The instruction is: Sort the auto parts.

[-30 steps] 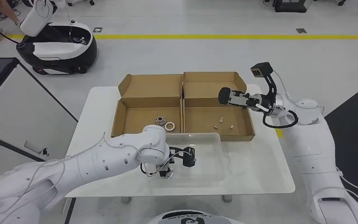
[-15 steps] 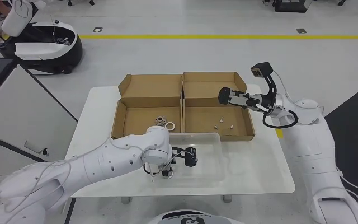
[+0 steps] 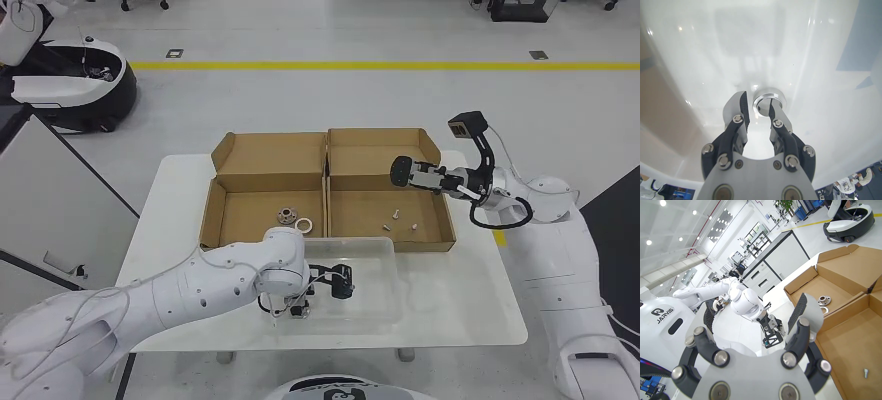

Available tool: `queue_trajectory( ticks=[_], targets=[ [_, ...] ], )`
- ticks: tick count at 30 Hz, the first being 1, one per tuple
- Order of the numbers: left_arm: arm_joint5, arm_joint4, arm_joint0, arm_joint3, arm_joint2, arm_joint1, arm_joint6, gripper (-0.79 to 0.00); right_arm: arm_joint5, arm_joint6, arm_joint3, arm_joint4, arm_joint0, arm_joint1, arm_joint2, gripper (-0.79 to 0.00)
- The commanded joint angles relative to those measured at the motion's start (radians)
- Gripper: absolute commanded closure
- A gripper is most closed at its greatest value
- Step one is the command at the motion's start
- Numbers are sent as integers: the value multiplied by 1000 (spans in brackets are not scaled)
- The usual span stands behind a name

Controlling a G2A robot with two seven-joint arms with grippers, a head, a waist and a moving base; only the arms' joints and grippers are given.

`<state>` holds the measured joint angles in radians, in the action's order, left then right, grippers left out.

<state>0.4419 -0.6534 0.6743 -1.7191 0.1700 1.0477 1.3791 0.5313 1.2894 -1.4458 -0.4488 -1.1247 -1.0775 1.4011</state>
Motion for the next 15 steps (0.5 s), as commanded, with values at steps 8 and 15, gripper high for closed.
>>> queue_trajectory(
  ticks=[8,15],
  targets=[
    [-2,-2,9,9,0,3,2,-308,0,0,0,0,0,0,0,-785],
    [-3,-7,13,27,0,11,3,-296,0,0,0,0,0,0,0,-785]
  ],
)
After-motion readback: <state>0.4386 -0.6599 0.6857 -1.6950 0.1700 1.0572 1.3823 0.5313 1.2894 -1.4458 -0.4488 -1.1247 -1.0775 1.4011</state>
